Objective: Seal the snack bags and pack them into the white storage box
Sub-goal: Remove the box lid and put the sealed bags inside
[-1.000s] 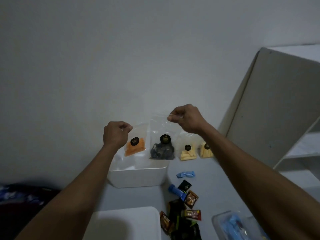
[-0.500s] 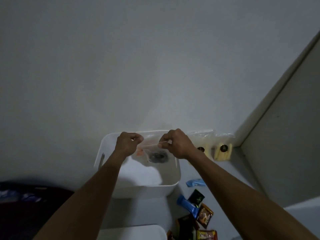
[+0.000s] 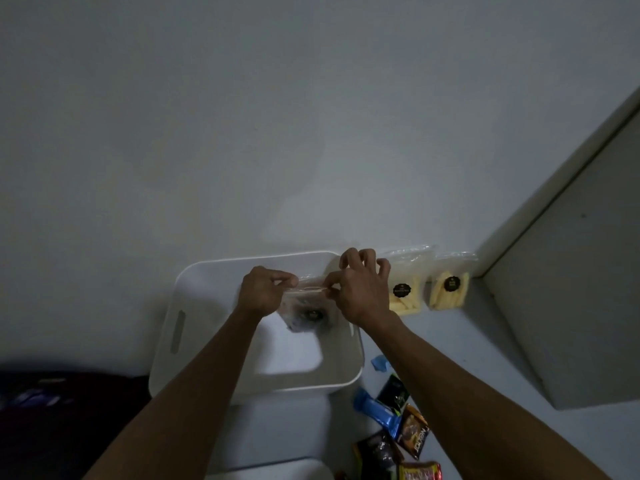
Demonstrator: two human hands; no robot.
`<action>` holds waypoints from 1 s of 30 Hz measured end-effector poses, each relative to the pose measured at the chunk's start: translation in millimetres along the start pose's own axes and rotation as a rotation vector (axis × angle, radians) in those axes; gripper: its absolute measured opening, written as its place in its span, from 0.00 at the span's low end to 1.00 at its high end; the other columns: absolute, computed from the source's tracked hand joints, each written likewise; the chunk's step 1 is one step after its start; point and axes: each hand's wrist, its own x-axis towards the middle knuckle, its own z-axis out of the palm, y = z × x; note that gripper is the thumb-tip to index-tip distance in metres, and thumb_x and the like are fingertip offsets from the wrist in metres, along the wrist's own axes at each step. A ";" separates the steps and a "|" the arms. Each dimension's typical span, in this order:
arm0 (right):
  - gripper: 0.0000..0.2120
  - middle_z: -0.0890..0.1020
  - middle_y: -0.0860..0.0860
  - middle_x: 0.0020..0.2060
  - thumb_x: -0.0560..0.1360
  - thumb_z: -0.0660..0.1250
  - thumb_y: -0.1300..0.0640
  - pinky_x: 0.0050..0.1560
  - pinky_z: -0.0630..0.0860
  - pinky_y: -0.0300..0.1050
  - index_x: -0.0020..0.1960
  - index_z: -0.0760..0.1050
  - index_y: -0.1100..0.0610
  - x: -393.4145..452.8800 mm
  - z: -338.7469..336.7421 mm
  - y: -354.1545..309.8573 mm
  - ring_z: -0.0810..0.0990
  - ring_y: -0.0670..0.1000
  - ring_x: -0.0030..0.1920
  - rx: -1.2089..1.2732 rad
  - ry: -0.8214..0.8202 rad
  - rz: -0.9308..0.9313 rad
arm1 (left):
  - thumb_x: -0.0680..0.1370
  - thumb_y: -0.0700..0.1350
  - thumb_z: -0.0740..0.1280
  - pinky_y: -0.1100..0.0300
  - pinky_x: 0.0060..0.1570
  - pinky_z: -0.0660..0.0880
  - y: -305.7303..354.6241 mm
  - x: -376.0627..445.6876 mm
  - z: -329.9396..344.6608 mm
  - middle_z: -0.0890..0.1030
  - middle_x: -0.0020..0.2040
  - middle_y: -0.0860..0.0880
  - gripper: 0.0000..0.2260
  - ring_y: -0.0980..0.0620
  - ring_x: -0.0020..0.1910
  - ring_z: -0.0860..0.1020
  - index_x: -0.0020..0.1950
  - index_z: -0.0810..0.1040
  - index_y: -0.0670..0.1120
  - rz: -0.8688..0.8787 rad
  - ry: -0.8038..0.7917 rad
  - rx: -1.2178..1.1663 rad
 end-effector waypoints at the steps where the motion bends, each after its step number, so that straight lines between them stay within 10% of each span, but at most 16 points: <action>1: 0.10 0.70 0.48 0.57 0.74 0.68 0.43 0.63 0.57 0.55 0.54 0.82 0.42 0.4 0.9 -2.0 0.63 0.56 0.63 -0.007 -0.001 0.004 | 0.73 0.42 0.75 0.80 0.38 0.68 -2.0 2.2 0.5 0.85 0.41 0.55 0.03 0.62 0.39 0.78 0.45 0.88 0.49 -0.009 0.003 -0.010; 9: 0.09 0.69 0.48 0.58 0.74 0.69 0.44 0.63 0.58 0.56 0.52 0.82 0.42 8.7 -1.1 -1.1 0.61 0.55 0.64 0.055 -0.042 0.031 | 0.71 0.42 0.77 0.61 0.55 0.78 -5.5 13.9 1.6 0.86 0.41 0.54 0.05 0.58 0.45 0.83 0.43 0.87 0.51 -0.062 -0.039 -0.234; 16: 0.09 0.67 0.49 0.58 0.73 0.69 0.44 0.63 0.58 0.57 0.52 0.82 0.41 8.1 1.4 -0.7 0.61 0.56 0.64 0.051 -0.102 0.013 | 0.71 0.47 0.77 0.72 0.43 0.72 -7.8 17.7 7.9 0.85 0.42 0.56 0.05 0.63 0.41 0.81 0.46 0.87 0.50 -0.105 0.001 -0.157; 21: 0.09 0.66 0.48 0.59 0.73 0.70 0.45 0.63 0.57 0.57 0.53 0.83 0.42 11.5 -4.0 1.2 0.59 0.56 0.65 0.044 -0.093 -0.018 | 0.71 0.47 0.77 0.61 0.48 0.77 -7.7 19.1 7.7 0.85 0.37 0.54 0.03 0.55 0.40 0.82 0.43 0.87 0.50 -0.135 0.057 -0.163; 30: 0.11 0.67 0.50 0.61 0.71 0.71 0.46 0.62 0.59 0.56 0.53 0.83 0.44 15.4 5.7 -2.5 0.62 0.57 0.65 -0.050 0.027 0.002 | 0.76 0.59 0.66 0.53 0.48 0.79 -2.6 9.1 6.0 0.82 0.33 0.44 0.23 0.44 0.41 0.82 0.35 0.80 0.40 -0.130 0.248 -0.057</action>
